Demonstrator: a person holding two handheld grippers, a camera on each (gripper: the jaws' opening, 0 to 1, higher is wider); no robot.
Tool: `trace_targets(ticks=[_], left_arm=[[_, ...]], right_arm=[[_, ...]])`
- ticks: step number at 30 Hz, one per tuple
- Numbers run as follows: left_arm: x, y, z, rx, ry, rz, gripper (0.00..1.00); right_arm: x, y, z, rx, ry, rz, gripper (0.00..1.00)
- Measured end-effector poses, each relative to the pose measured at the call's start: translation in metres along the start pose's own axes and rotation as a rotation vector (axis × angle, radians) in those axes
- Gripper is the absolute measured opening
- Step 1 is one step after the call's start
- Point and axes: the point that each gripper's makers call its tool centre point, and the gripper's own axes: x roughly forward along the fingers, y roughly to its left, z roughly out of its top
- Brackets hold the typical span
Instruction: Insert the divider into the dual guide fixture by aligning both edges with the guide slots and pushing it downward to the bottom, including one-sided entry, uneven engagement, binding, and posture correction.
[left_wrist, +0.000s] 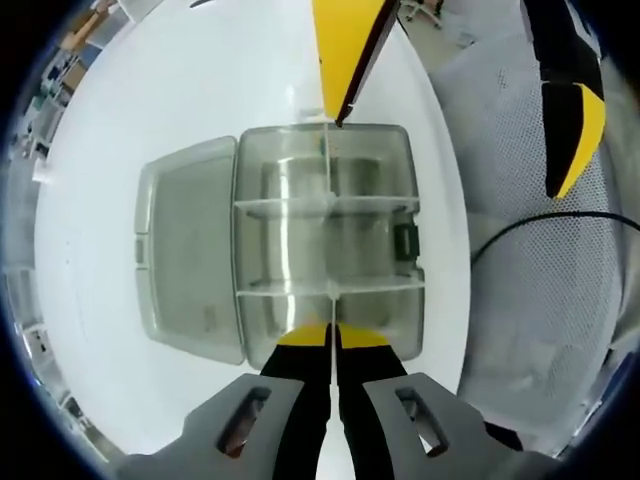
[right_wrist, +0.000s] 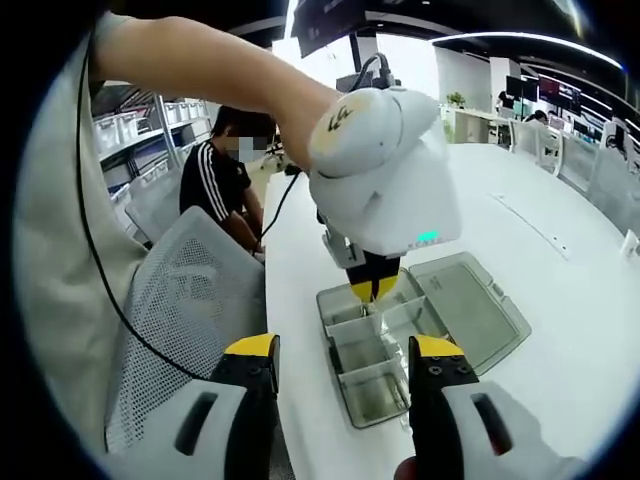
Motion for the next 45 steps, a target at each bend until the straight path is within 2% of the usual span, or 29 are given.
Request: trace_targets(ticks=[22, 28, 45], left_arm=[[0.0012, -0.0009, -0.0010, 0.005, -0.002, 0.006, 0.00], [0.0019, -0.0008, -0.0001, 0.020, 0.025, -0.002, 0.00], [-0.0015, -0.0010, 0.0012, 0.031, 0.049, 0.002, 0.00]], right_arm=[[-0.0030, -0.0024, 0.0014, -0.006, -0.001, -0.007, 0.49], [-0.0038, -0.0006, -0.0016, -0.005, 0.005, -0.005, 0.49], [-0.0008, 0.0008, -0.0002, -0.011, 0.011, 0.003, 0.49]])
